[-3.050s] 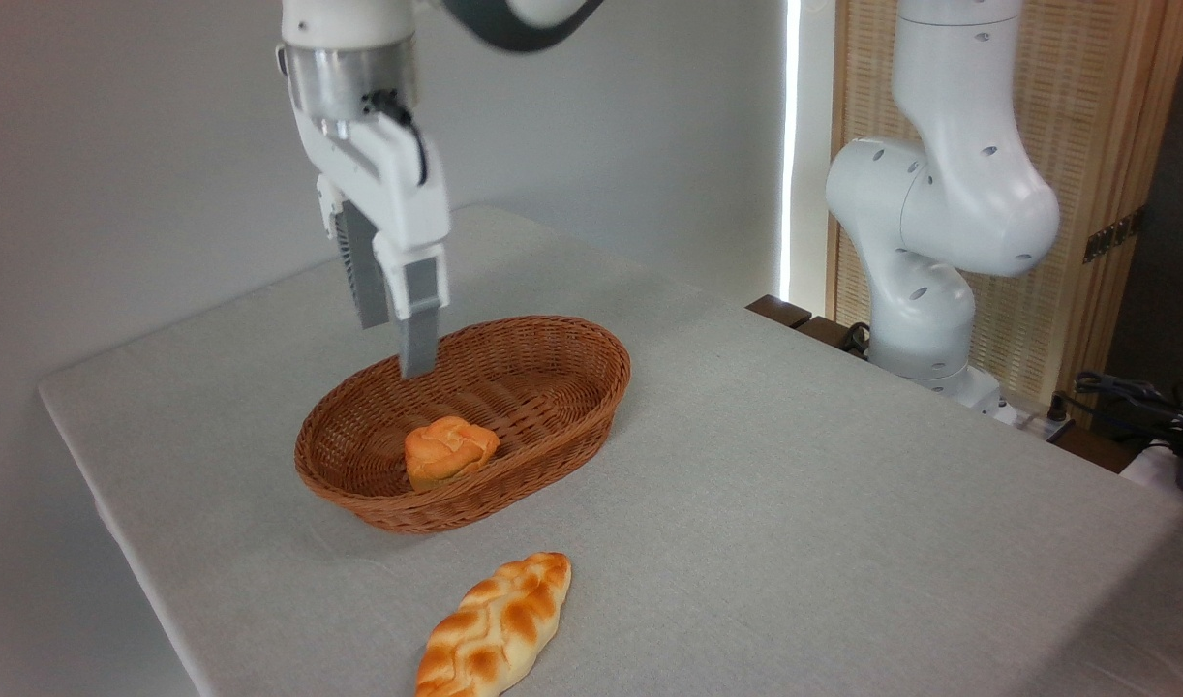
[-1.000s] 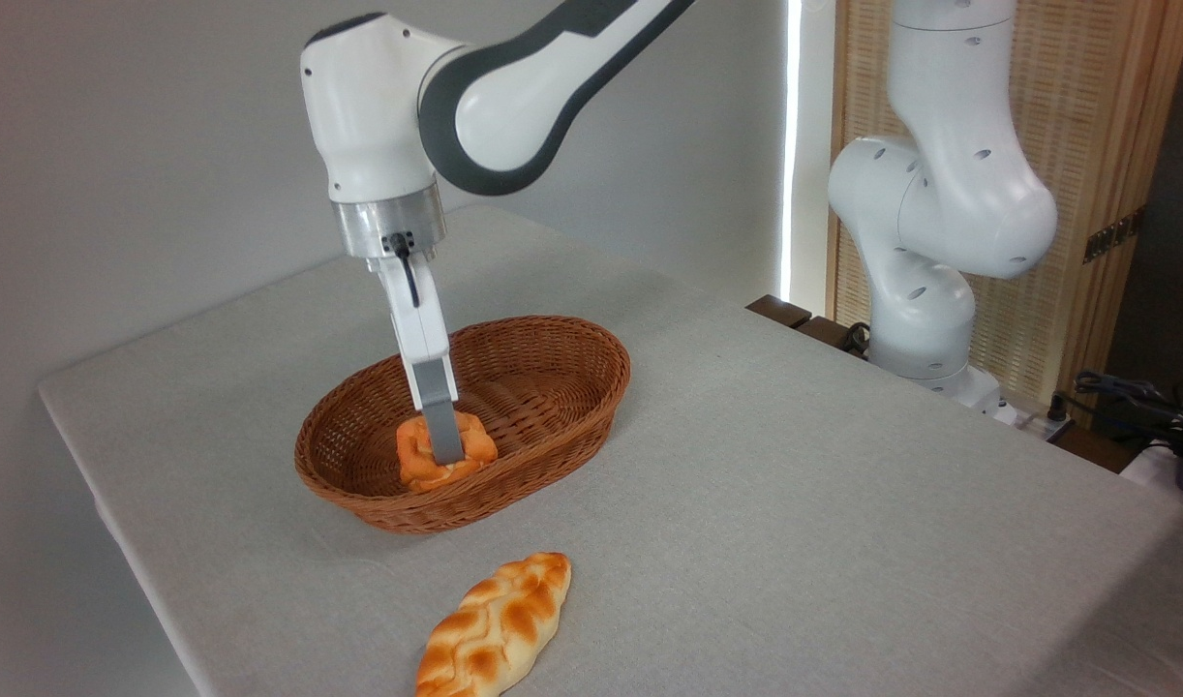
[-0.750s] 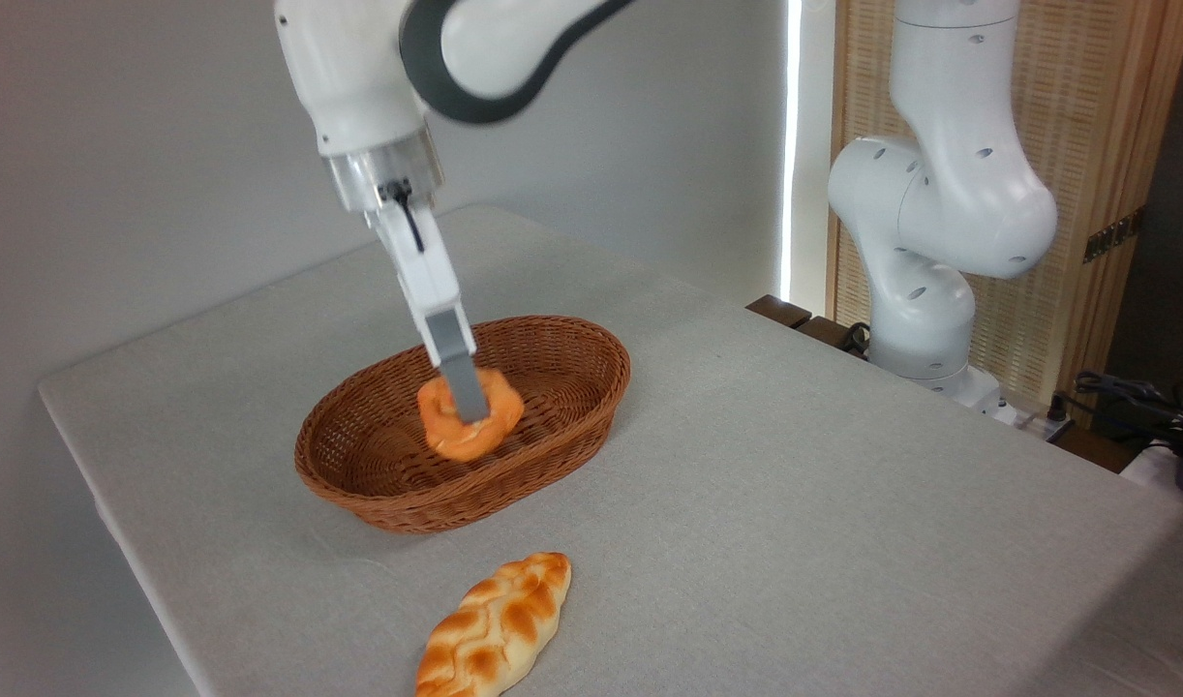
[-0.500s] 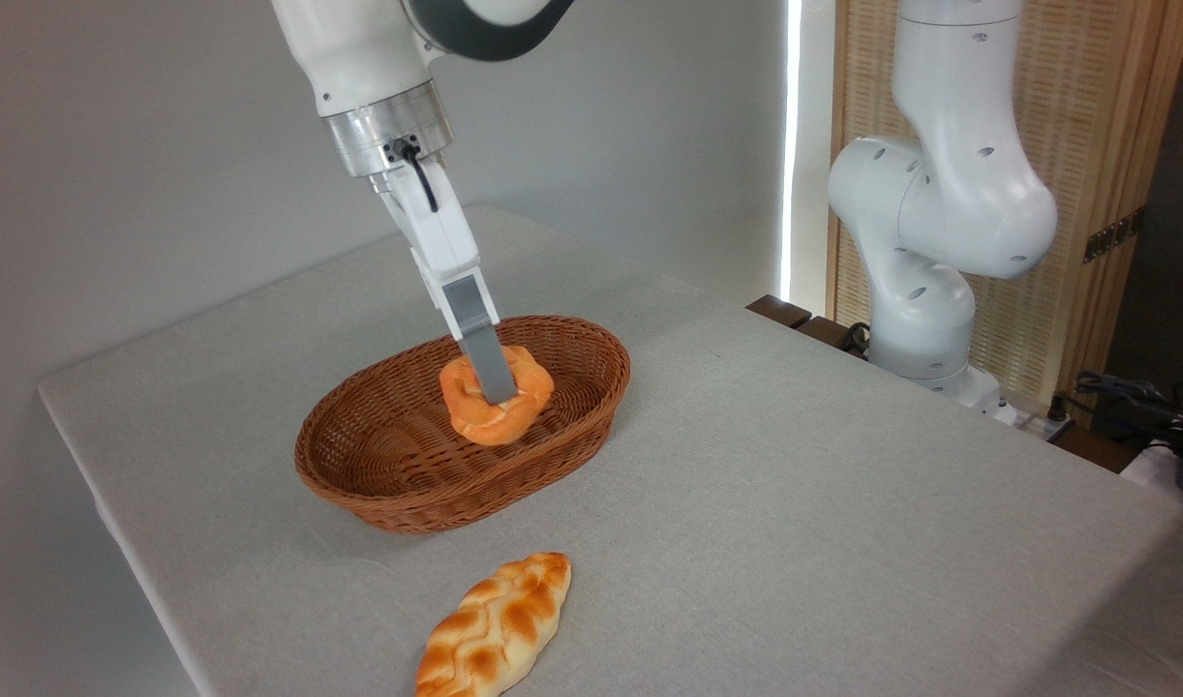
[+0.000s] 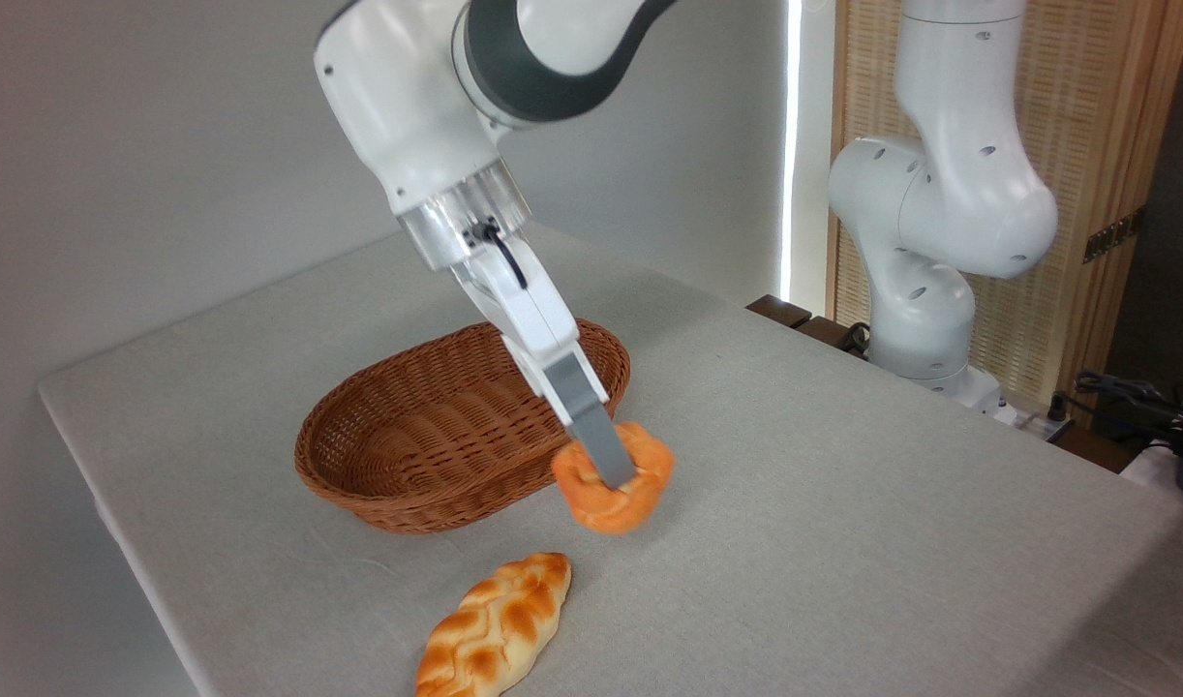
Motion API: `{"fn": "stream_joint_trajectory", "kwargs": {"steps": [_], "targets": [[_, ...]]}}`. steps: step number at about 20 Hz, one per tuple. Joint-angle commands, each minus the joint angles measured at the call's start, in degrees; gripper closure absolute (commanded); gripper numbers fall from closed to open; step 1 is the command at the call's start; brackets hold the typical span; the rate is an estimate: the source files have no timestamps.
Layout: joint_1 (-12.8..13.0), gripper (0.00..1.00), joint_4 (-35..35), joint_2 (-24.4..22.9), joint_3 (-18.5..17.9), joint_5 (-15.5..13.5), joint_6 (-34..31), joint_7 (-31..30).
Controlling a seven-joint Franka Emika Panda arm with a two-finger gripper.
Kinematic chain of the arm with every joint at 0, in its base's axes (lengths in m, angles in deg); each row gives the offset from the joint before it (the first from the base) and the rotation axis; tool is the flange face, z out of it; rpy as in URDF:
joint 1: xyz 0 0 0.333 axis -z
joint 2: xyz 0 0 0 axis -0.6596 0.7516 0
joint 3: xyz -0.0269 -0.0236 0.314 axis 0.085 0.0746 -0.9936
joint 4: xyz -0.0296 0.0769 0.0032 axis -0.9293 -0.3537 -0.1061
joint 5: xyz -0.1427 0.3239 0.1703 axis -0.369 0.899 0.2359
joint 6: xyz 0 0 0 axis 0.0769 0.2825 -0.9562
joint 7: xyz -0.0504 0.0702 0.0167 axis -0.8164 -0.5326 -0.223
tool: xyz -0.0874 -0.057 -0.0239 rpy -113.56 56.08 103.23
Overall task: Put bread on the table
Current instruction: 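Carry the orange bun out of the basket and lower it onto the table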
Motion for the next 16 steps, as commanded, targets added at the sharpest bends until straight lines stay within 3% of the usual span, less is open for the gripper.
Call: {"fn": "stream_joint_trajectory", "kwargs": {"steps": [1, 5, 6, 16], "targets": [[0.44, 0.48, 3.45, -1.69, -2.76, 2.88, 2.12, 0.0], [0.44, 0.19, 6.78, -1.61, -2.85, 3.67, 4.39, 0.0], [0.44, 0.0, 6.79, -1.69, -2.85, 4.46, 4.75, 0.0], [0.44, 0.0, 6.62, -1.87, -3.03, 4.64, 4.76, 0.35]]}}
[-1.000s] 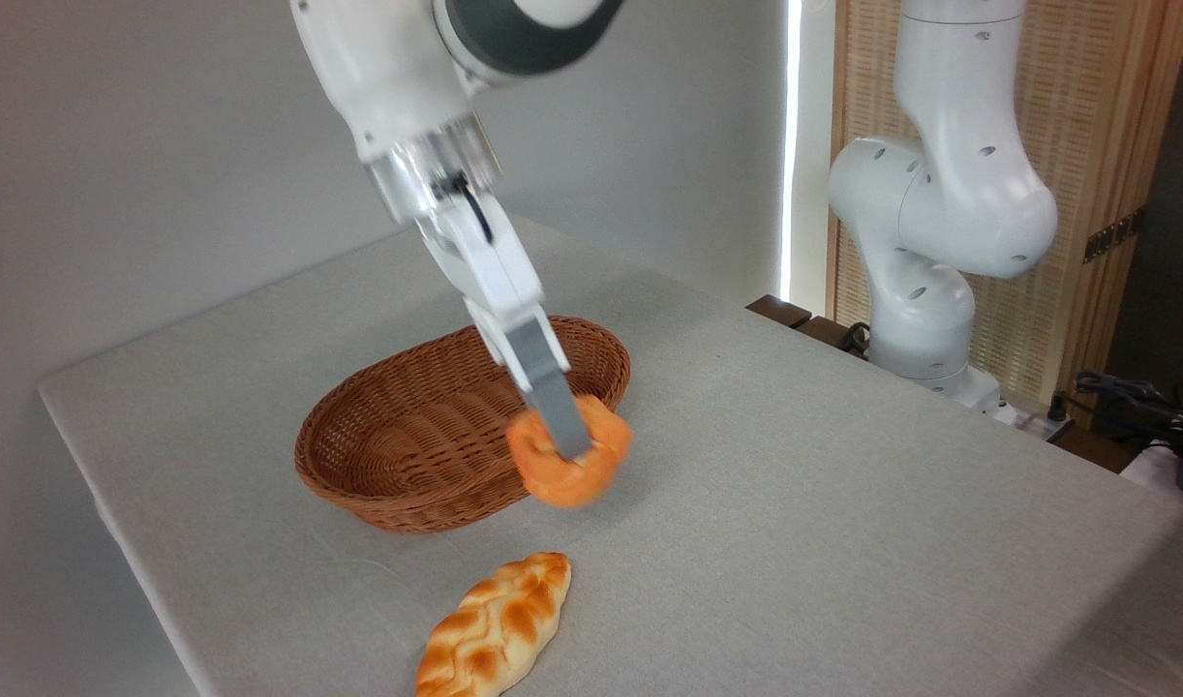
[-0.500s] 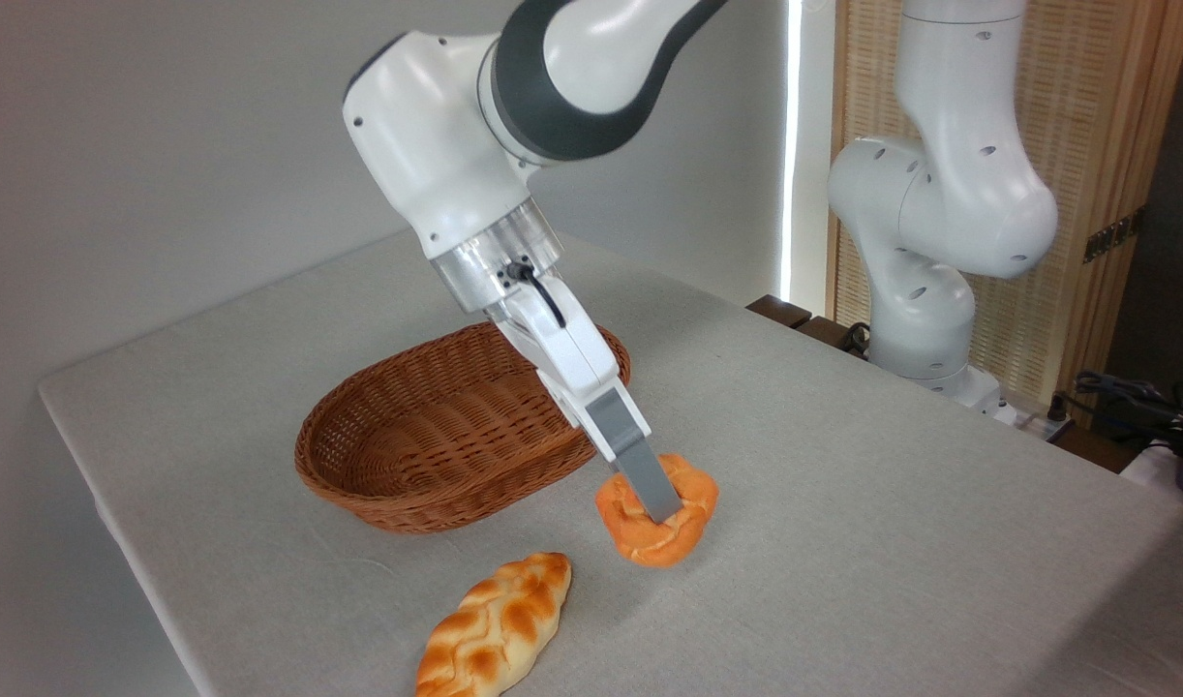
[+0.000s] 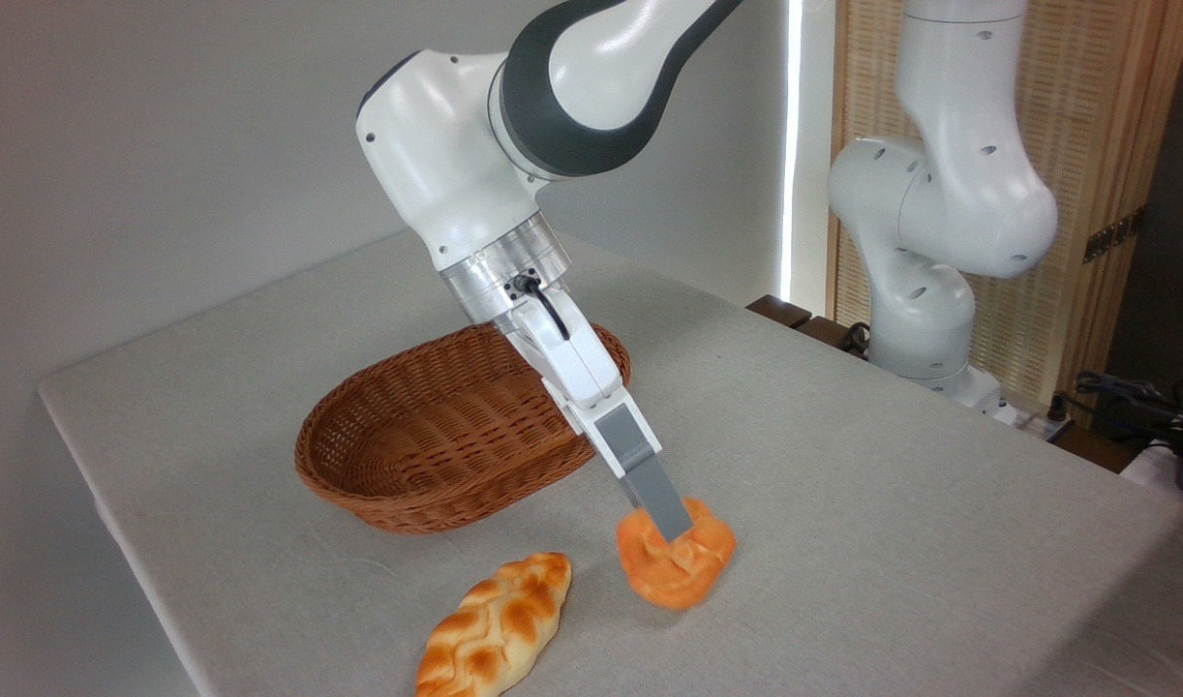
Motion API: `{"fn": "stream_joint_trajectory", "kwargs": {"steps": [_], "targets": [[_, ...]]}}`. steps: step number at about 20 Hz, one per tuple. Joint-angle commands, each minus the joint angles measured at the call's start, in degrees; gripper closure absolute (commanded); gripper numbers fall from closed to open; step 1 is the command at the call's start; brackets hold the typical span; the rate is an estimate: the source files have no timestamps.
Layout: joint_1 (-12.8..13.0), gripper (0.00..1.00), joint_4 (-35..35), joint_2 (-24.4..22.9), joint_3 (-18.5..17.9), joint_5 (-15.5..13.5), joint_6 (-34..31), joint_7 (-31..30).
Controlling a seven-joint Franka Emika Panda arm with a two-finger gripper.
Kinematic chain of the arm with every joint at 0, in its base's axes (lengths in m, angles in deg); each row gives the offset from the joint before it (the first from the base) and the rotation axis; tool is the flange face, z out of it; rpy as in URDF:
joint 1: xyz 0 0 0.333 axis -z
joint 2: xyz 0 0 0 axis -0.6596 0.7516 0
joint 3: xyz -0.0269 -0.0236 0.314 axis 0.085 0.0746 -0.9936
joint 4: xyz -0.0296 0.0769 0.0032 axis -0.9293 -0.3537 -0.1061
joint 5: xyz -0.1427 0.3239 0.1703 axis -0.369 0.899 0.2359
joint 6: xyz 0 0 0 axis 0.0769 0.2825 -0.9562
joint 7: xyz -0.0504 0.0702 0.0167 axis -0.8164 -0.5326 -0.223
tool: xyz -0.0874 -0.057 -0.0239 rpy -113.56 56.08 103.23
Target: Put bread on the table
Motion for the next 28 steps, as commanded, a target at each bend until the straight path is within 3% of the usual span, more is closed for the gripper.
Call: {"fn": "stream_joint_trajectory", "kwargs": {"steps": [1, 4, 5, 6, 8, 9, 11, 13, 16, 20, 23, 28], "targets": [[0.5, 0.0, 1.06, -1.32, -0.67, 0.88, 0.76, 0.39], [0.5, 0.0, -1.57, -2.02, -1.11, -1.3, 0.41, 0.57], [0.5, 0.0, -3.41, -2.2, -1.37, -4.8, 0.23, 0.66], [0.41, 0.0, -5.52, -2.64, -2.07, -10.14, 0.06, 0.66], [0.5, 0.0, -9.21, -3.25, -4.71, -23.4, -0.29, 0.31], [0.5, 0.0, -10.79, -3.43, -5.07, -28.42, -1.43, 0.22], [0.41, 0.0, -14.22, -3.61, -5.68, -33.47, -3.54, -0.39], [0.41, 0.0, -16.42, -4.04, -5.25, -35.5, -3.9, -1.71], [0.15, 0.0, -20.46, -3.96, -3.24, -35.77, -5.38, -4.26], [-7.75, 0.0, -23.63, -3.43, 4.06, -35.16, -9.52, -4.26], [-8.12, 0.0, -28.38, -0.62, 3.99, -34.63, -13.29, -4.44], [-7.42, 0.0, -28.48, 0.87, 4.51, -31.29, -13.57, -4.44]]}}
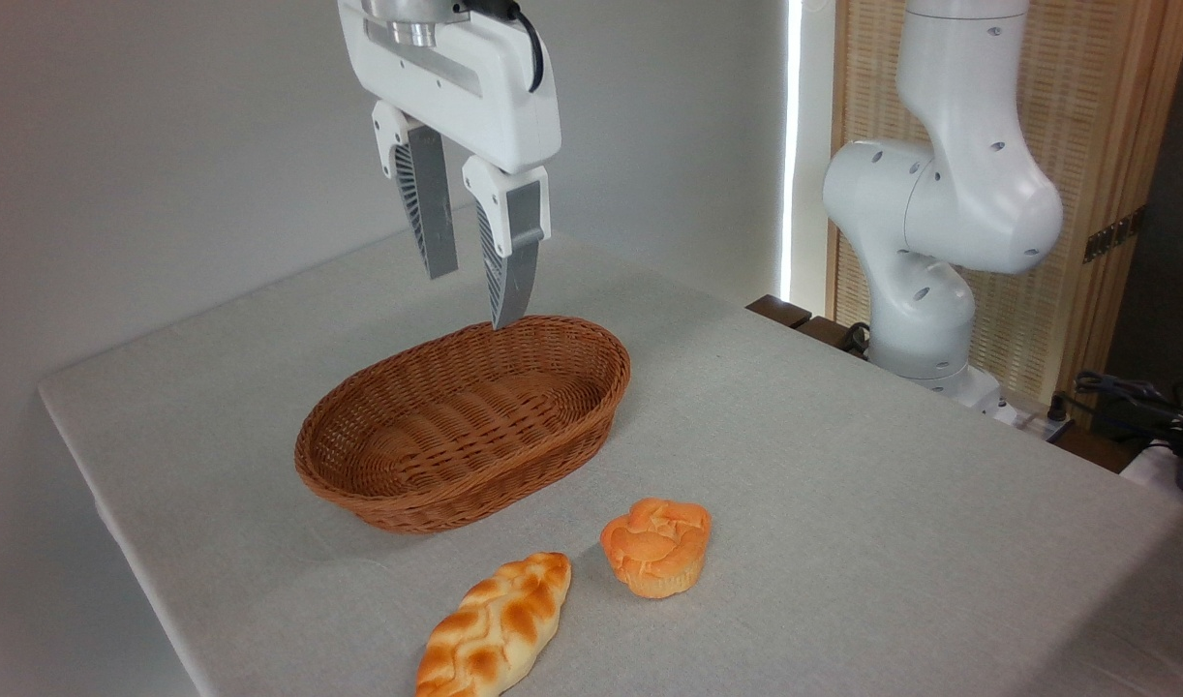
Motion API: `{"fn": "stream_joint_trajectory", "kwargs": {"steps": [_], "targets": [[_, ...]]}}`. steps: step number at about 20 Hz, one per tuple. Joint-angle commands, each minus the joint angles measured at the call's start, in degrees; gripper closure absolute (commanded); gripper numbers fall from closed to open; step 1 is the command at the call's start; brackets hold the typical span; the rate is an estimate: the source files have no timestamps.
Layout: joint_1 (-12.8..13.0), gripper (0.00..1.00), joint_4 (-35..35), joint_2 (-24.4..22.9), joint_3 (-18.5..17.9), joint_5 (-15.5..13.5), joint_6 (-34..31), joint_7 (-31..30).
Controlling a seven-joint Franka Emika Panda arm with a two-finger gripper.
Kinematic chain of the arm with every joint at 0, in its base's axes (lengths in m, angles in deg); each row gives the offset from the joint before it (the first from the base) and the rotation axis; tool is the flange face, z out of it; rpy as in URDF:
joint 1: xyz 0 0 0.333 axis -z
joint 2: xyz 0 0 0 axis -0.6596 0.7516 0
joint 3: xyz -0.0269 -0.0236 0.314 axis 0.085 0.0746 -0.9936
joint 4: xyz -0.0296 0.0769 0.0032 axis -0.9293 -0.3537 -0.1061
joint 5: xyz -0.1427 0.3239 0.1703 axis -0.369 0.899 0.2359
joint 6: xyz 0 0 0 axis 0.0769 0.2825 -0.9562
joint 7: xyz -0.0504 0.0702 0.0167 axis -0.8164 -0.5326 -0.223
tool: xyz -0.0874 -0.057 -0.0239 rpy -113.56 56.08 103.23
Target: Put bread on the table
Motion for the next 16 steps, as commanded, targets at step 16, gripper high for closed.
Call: {"fn": "stream_joint_trajectory", "kwargs": {"steps": [16], "targets": [[0.77, 0.0, -2.11, 2.48, 1.31, 5.56, -2.27, -0.82]]}}
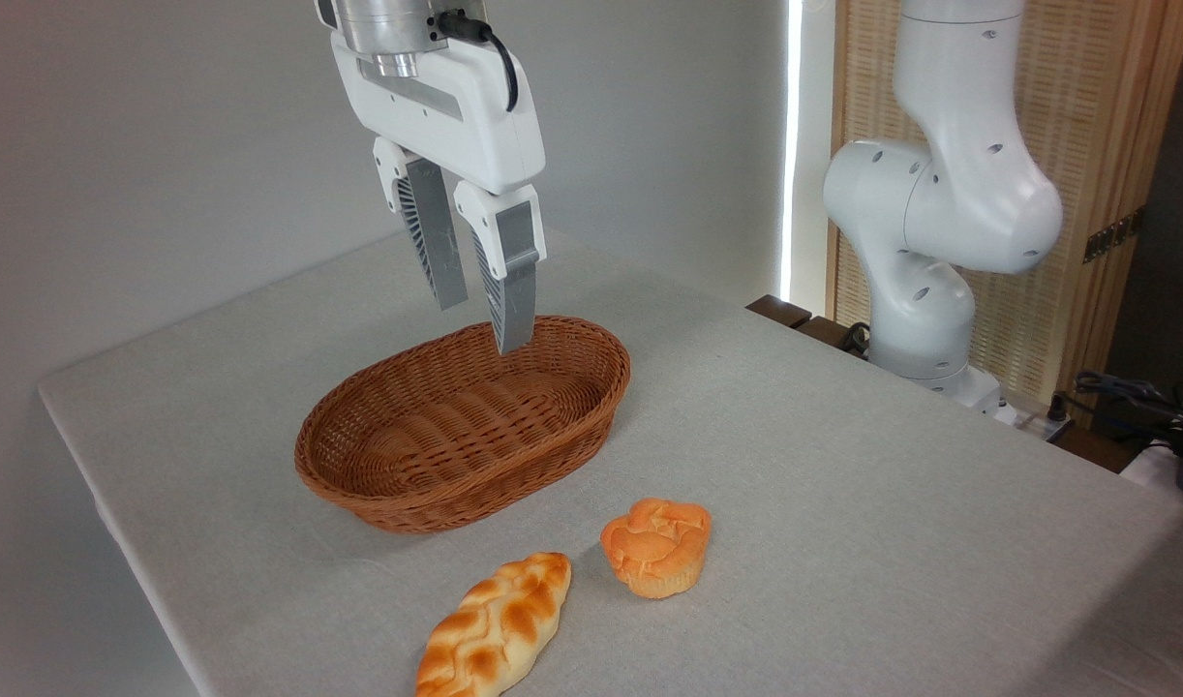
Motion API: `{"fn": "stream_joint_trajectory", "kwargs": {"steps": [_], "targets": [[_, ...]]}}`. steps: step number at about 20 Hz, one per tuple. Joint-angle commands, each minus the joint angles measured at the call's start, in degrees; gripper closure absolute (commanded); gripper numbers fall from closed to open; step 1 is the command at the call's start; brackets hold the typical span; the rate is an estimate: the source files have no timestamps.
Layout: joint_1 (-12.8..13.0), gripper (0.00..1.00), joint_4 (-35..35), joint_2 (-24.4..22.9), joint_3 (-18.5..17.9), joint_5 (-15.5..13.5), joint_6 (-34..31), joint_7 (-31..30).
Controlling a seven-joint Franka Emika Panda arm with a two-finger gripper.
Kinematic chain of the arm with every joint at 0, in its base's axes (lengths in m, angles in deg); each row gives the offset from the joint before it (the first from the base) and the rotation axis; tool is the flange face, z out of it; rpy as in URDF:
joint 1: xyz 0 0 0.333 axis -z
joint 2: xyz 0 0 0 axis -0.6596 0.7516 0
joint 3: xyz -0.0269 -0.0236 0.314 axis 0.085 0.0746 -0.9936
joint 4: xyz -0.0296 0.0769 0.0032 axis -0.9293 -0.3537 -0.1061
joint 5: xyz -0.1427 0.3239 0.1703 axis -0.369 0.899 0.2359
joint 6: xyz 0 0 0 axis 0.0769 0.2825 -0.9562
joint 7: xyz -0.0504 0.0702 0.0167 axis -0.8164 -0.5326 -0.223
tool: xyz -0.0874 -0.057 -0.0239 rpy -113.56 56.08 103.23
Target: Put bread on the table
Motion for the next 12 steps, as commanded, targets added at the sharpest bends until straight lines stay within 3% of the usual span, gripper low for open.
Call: {"fn": "stream_joint_trajectory", "kwargs": {"steps": [1, 4, 6, 10, 12], "targets": [[0.39, 0.0, -1.39, 0.49, -0.1, 0.87, -1.88, -0.81], [0.47, 0.0, -1.47, 0.49, -0.19, 0.87, -1.88, -0.81], [2.49, 0.0, -1.47, 0.67, -1.15, 0.96, -1.88, -0.9], [3.2, 0.0, -1.47, 0.76, -1.86, 1.4, -1.88, -0.9], [5.12, 0.0, -1.47, 0.76, -4.13, 1.75, -1.88, -0.9]]}}
